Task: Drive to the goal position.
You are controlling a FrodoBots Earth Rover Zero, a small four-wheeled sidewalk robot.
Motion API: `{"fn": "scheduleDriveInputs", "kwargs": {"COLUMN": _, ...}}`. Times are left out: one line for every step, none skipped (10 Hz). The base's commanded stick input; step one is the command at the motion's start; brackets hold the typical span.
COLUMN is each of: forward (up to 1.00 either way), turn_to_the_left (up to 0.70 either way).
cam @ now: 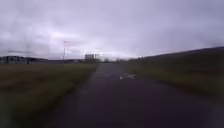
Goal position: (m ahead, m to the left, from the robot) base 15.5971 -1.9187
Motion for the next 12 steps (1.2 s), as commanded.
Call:
{"fn": "scheduleDriveInputs", "kwargs": {"forward": 1.00, "turn_to_the_left": 0.00}}
{"fn": "scheduleDriveInputs", "kwargs": {"forward": 1.00, "turn_to_the_left": 0.00}}
{"fn": "scheduleDriveInputs", "kwargs": {"forward": 1.00, "turn_to_the_left": 0.00}}
{"fn": "scheduleDriveInputs", "kwargs": {"forward": 1.00, "turn_to_the_left": 0.00}}
{"fn": "scheduleDriveInputs", "kwargs": {"forward": 1.00, "turn_to_the_left": 0.00}}
{"fn": "scheduleDriveInputs", "kwargs": {"forward": 1.00, "turn_to_the_left": 0.00}}
{"fn": "scheduleDriveInputs", "kwargs": {"forward": 1.00, "turn_to_the_left": 0.00}}
{"fn": "scheduleDriveInputs", "kwargs": {"forward": 1.00, "turn_to_the_left": 0.00}}
{"fn": "scheduleDriveInputs", "kwargs": {"forward": 1.00, "turn_to_the_left": 0.00}}
{"fn": "scheduleDriveInputs", "kwargs": {"forward": 1.00, "turn_to_the_left": 0.00}}
{"fn": "scheduleDriveInputs", "kwargs": {"forward": 1.00, "turn_to_the_left": 0.00}}
{"fn": "scheduleDriveInputs", "kwargs": {"forward": 1.00, "turn_to_the_left": 0.00}}
